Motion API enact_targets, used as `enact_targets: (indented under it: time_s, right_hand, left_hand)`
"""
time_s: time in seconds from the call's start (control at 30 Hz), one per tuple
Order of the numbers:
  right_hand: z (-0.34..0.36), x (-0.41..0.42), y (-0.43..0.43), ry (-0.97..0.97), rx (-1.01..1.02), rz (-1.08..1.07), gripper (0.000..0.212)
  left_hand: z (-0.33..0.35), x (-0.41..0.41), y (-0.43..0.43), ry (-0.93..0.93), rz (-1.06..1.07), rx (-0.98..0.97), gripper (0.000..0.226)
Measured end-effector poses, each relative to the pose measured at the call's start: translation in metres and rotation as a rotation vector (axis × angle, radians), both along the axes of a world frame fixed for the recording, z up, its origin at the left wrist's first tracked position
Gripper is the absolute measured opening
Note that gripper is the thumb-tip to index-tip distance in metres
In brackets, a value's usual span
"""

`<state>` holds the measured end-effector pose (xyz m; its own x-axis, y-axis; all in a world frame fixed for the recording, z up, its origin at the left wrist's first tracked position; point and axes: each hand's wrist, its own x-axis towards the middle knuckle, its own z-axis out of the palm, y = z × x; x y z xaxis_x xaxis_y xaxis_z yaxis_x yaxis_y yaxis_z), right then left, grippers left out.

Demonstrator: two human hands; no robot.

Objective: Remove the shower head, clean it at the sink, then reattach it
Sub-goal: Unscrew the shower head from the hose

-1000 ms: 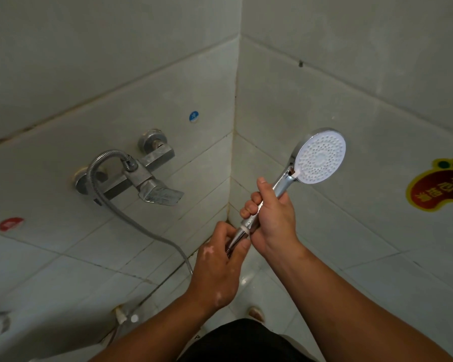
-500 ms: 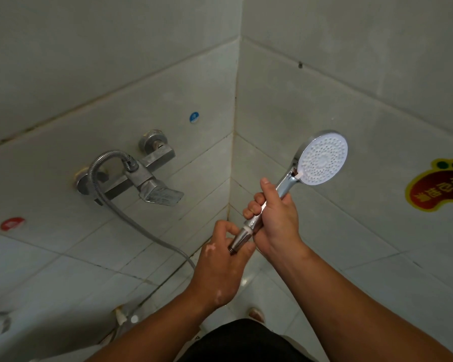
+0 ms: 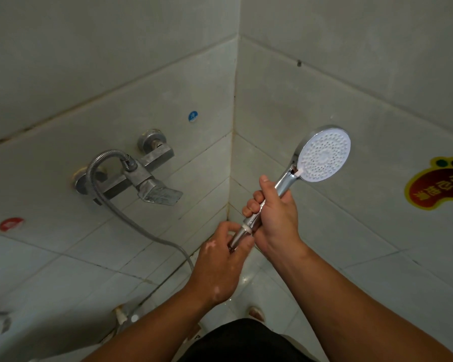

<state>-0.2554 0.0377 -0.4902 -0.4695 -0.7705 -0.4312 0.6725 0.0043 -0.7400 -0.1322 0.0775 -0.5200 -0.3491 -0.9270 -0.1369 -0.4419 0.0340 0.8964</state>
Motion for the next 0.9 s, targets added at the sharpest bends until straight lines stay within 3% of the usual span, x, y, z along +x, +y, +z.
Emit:
enact_targets:
  time_s: [0.13,0.33,0.57,0.77,0.9]
  right_hand:
    - [-0.0005,-0.0006,-0.0005,-0.024,-0.009,-0.003,0.022]
    - [-0.0003,-0.0031,-0.0011,-0.008,-0.022,0.011,0.022]
    - [-0.0042,-0.0025,-0.0014,-0.003,0.002,0.001,0.022]
    - [-0.0038,-0.0015,-0.0032,-0.02,-0.006,0.0,0.023]
    - [-0.0014,-0.0023,-0.0038,-0.003,-0.015,-0.003,0.02]
  left_hand:
    - [-0.0009,0.0018,0.0021,0.035,0.01,-0.046,0.017]
    - [-0.0037,-0.0008,0.0004,-0.062,-0.003,-0.094,0.028]
    - [-0.0006,0.0021,-0.0002,0.008,-0.04,0.068,0.021]
    - [-0.0021,0.0013,0.0004,-0.011,0.02,-0.06,0.011]
    - [-0.0065,0.0,-0.0007,-0.065,0.02,-0.119,0.025]
